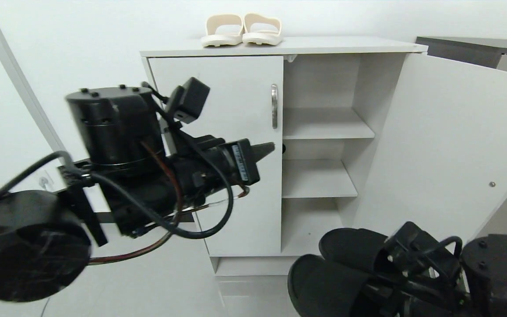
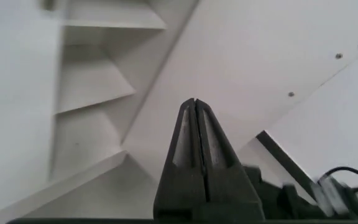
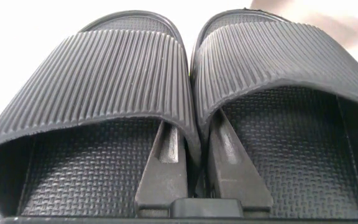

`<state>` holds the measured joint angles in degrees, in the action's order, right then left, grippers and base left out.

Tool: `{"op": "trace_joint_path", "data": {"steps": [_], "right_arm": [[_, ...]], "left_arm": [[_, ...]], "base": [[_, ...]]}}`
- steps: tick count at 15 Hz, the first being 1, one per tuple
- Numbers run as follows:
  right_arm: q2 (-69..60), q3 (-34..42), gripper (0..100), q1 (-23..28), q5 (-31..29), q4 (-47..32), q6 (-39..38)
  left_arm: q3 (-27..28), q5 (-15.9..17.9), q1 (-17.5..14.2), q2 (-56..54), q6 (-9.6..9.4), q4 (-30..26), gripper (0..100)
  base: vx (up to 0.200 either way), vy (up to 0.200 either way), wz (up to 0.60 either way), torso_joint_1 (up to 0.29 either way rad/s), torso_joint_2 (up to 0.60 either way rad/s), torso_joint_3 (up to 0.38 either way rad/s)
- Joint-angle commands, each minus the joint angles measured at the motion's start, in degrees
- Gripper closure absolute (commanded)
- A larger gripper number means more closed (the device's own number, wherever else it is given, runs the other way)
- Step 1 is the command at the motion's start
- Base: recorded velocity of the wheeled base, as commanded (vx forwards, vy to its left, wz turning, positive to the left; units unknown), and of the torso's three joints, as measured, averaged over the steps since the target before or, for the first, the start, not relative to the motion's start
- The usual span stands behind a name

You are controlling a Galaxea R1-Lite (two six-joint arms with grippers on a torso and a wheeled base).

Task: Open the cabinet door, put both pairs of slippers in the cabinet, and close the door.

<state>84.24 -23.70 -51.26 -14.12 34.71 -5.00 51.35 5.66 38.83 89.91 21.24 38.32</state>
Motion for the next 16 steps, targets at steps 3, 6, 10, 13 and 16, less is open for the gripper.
{"op": "trace_joint_path", "data": {"steps": [3,6,10,13,16], "right_arm": [[14.29,-8.47,100,1.25,-13.31,8.1,-8.1],[21.58,-9.79,100,2.39,-20.95,16.18,-8.54],[22.29,-9.61,100,2.48,-21.04,16.71,-8.36],[22.11,-9.61,100,2.48,-21.04,16.71,-8.27],[22.02,-9.61,100,2.31,-21.04,16.71,-8.19]], "left_arm": [[-13.11,-11.81,-1.91,-27.42,-3.48,-14.67,100],[-24.54,-15.85,-15.98,-44.64,-18.69,-21.88,100],[-35.09,-22.88,-27.23,-63.54,-18.86,-25.13,100],[-41.24,-22.71,-32.94,-76.28,-18.95,-32.87,100],[-44.49,-22.62,-36.89,-86.13,-18.95,-40.69,100]], "base": [[0.0,0.0,0.0,0.0,0.0,0.0],[0.0,0.0,0.0,0.0,0.0,0.0],[0.0,0.0,0.0,0.0,0.0,0.0],[0.0,0.0,0.0,0.0,0.0,0.0],[0.0,0.0,0.0,0.0,0.0,0.0]]}}
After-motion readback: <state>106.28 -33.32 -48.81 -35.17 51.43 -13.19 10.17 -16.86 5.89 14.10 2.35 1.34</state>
